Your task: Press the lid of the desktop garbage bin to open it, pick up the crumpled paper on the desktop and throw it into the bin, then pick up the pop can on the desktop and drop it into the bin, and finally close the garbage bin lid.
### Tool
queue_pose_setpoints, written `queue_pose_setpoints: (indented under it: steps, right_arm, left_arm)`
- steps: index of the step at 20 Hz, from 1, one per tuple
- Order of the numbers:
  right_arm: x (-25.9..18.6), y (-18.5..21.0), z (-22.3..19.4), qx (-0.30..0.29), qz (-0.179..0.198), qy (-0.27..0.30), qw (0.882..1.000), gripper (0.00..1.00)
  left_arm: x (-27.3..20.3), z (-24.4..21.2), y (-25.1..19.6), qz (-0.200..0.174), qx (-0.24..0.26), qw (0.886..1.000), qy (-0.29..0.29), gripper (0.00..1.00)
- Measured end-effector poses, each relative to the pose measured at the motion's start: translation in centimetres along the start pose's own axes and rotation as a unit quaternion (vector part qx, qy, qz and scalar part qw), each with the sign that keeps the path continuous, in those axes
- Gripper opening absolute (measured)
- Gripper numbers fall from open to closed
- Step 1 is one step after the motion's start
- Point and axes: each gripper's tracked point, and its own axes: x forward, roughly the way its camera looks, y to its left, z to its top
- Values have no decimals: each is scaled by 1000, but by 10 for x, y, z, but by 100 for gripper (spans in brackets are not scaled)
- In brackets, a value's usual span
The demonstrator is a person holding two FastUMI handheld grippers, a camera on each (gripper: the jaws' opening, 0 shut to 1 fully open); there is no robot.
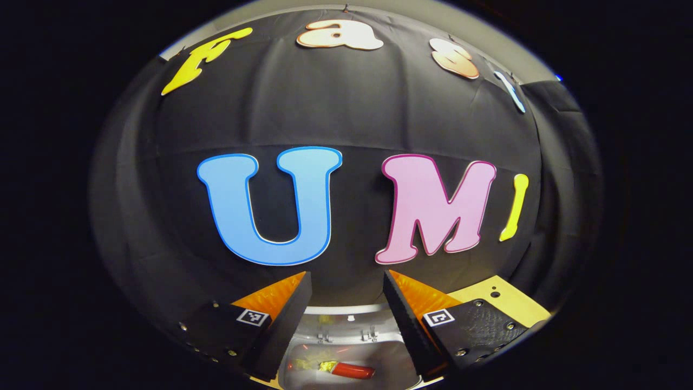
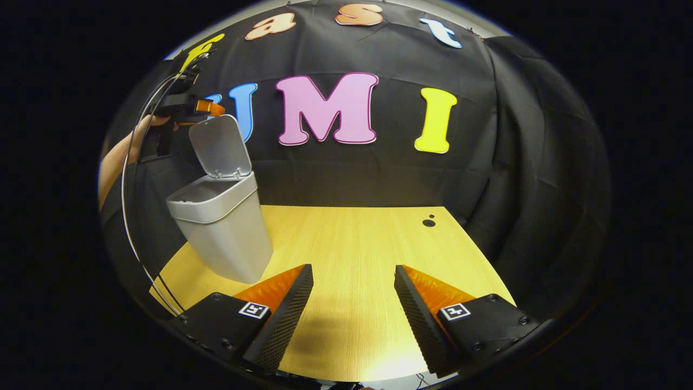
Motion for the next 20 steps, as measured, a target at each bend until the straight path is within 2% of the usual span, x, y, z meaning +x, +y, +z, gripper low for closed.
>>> queue_pose_setpoints:
  steps: [6, 12, 17, 20]
  right_arm:
    - [7, 25, 1, -13, 34, 3, 999, 98]
    - [10, 42, -6, -24, 59, 14, 998, 98]
    - [12, 42, -10, -26, 64, 22, 997, 98]
    - [12, 40, -12, -24, 62, 24, 998, 98]
  left_arm:
    - [-54, -48, -6, 12, -22, 1000, 11, 88]
    - [-78, -97, -10, 21, -10, 1000, 12, 89]
    - [-88, -159, -13, 25, -31, 997, 61, 89]
    - [-90, -176, -12, 28, -27, 997, 72, 89]
